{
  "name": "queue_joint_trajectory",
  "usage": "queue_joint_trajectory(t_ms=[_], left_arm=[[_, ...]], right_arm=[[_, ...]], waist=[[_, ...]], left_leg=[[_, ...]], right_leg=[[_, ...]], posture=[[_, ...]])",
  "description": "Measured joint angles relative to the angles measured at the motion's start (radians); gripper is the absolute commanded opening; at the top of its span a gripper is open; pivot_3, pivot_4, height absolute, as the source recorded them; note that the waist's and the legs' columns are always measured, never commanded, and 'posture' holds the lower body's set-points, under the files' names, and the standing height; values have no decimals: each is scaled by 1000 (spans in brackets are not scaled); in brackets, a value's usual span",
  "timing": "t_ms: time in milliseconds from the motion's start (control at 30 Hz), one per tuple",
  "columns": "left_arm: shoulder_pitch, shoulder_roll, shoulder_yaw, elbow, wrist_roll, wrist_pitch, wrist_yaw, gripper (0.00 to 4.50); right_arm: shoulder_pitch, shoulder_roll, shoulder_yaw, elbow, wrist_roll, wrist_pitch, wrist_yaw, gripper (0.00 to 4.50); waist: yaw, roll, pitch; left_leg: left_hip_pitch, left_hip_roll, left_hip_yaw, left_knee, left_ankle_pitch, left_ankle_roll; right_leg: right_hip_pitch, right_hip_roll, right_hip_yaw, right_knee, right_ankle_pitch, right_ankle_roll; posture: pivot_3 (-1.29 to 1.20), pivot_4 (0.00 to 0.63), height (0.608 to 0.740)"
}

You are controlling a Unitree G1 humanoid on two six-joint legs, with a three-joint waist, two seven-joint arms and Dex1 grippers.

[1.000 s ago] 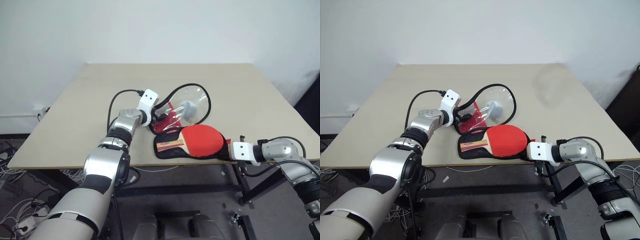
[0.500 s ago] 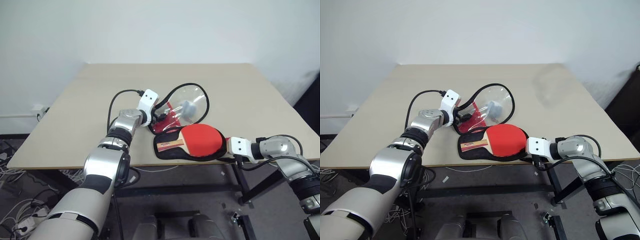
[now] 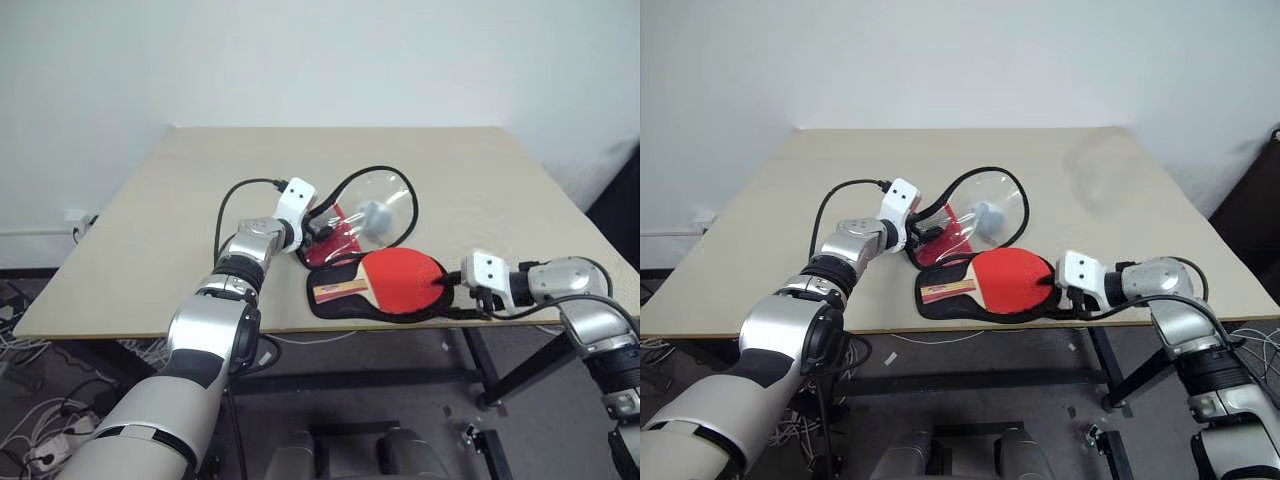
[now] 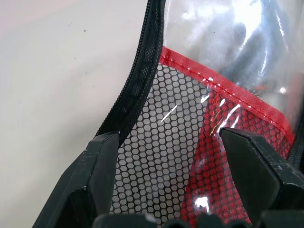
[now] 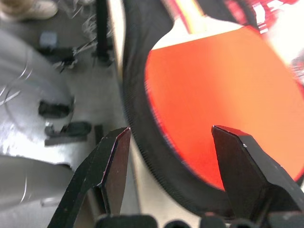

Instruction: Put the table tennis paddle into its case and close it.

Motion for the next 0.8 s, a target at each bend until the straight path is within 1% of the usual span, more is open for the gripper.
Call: queue_joint_trajectory(t_ms=[133,267,433,533,600,700,800], left_arm=[[0,2,12,-8,-18,-6,21,3561],[-1,8,31,-8,-27,-10,101,3561],[-11,21,41,6,-27,8,192,3561],[-11,18,39,14,-25,16,239,3090],[-11,17,42,20,-26,24,271,2565],[-11,12,75,22,-54,50,271,1746],[-12,10,104,22,-88,103,203,1007]], right_arm=[[-51,62,-19,56,1,17,-93,2968],[-85,112,-7,162,-77,2,-217,2968],[-89,143,5,195,-113,-34,-266,2968],[-89,154,7,194,-113,-37,-275,3041],[-89,154,7,191,-113,-38,-280,3041],[-78,154,7,186,-113,-38,-288,3041],[-60,154,7,174,-113,-37,-300,3041]], waist=[[1,-1,0],[5,-1,0],[8,-1,0],[8,-1,0],[8,-1,0],[7,-1,0],[7,-1,0]], left_leg=[[0,0,0,-1,0,0],[-1,0,0,-1,0,0],[-1,0,0,-2,0,0],[-1,-1,0,-1,0,0],[-1,-1,0,-1,0,0],[0,0,0,-1,0,0],[0,0,0,-1,0,0]], right_leg=[[0,0,0,0,0,0],[0,0,0,0,0,0],[-1,0,0,0,0,0],[0,0,0,0,0,0],[0,0,0,0,0,0],[0,0,0,0,0,0],[0,0,0,0,0,0]], posture=[[0,0,740],[0,0,740],[0,0,740],[0,0,740],[0,0,740],[0,0,740],[0,0,740]])
